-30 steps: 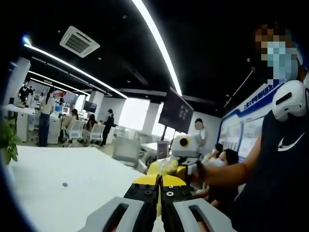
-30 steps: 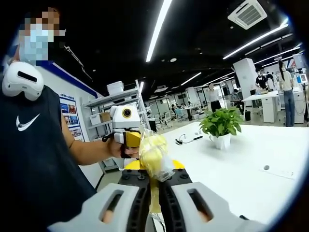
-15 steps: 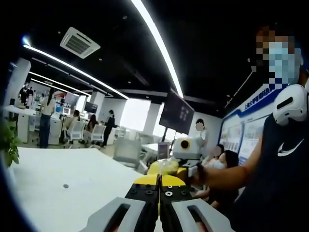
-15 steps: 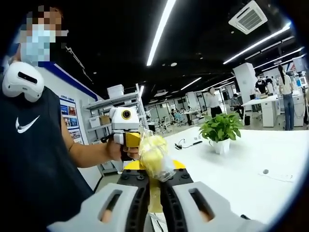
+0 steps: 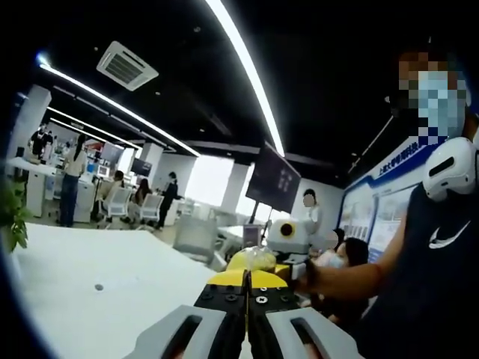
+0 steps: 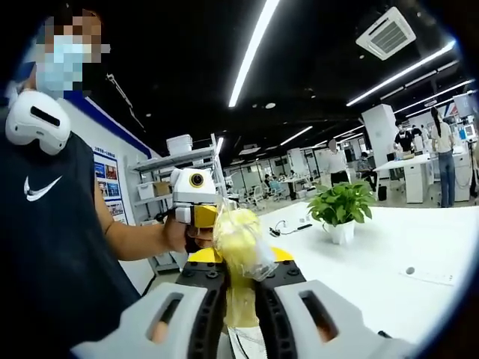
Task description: Compare the silicone blocks by pressing each to a similar depth, holding the contact briefly, and releasing to observe deformation and rebound differences across the visible hardness samples.
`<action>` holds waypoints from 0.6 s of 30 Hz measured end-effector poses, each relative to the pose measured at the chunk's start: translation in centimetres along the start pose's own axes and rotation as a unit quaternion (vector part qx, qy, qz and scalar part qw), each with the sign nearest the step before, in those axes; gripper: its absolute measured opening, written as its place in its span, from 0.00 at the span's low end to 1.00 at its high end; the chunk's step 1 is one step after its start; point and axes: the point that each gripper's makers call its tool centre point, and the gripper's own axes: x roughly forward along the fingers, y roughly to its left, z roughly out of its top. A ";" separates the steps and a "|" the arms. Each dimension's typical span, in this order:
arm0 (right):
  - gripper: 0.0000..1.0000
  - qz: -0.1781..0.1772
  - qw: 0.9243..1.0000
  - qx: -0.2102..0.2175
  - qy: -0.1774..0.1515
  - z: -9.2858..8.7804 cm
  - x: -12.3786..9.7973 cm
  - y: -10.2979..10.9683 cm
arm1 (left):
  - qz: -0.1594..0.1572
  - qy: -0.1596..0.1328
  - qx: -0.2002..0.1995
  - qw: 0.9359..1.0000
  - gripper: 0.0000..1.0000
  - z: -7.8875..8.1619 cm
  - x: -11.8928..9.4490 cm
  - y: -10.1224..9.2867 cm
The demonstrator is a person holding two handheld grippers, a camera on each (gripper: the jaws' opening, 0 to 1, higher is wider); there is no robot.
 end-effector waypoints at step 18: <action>0.56 -0.009 1.000 0.007 -0.017 0.1 0.2 -0.1 | 0.000 -0.016 -0.012 1.000 0.00 0.7 -0.4 0.1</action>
